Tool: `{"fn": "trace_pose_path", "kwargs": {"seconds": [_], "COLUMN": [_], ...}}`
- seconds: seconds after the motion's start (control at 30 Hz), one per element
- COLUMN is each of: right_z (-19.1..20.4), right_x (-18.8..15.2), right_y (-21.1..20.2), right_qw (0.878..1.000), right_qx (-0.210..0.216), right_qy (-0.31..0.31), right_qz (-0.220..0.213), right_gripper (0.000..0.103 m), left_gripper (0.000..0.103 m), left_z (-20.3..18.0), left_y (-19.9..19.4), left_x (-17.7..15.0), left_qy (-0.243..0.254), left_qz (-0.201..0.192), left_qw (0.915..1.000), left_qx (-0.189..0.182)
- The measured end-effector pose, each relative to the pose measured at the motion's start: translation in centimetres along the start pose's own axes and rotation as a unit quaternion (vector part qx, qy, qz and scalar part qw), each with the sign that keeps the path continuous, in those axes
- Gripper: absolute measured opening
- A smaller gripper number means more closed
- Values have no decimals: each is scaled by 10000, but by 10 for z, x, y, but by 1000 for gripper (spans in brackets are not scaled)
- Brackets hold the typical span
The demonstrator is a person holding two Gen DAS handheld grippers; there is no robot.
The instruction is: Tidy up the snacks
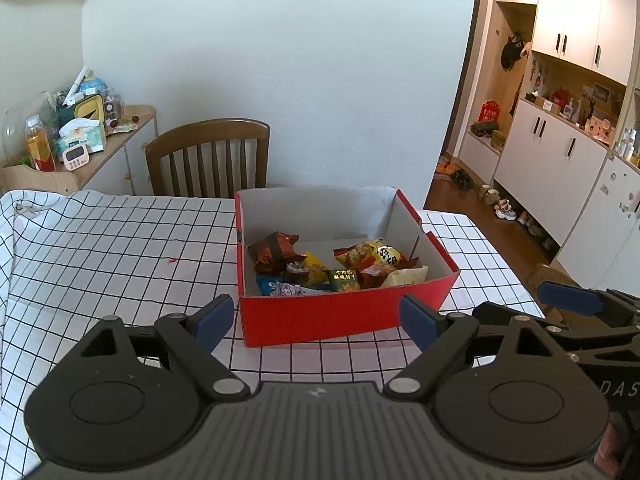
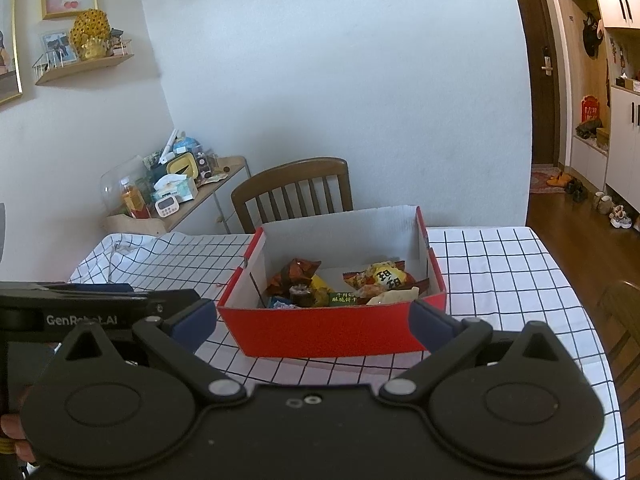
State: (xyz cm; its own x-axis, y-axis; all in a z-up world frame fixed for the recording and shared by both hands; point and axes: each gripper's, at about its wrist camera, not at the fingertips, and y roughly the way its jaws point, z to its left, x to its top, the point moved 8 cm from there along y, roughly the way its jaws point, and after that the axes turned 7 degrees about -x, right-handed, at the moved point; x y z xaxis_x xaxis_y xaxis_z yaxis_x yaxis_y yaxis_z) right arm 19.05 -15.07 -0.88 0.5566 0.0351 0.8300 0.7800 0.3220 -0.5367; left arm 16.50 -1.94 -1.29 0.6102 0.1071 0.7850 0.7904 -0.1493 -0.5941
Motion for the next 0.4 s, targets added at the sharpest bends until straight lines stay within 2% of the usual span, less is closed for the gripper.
{"fn": "trace_pose_path", "kwargs": {"seconds": [0.4], "right_z": [2], "right_x": [-5], "right_y": [0], "right_qw": [10000], "right_qx": [7], "right_qy": [54], "right_qz": [74], "right_gripper": [103], "left_gripper": [90], "left_z": [4], "left_y": [2], "left_x": [-7], "left_qy": [-136], "left_qz": [192], "left_qw": [9997], "left_qx": [-64]}}
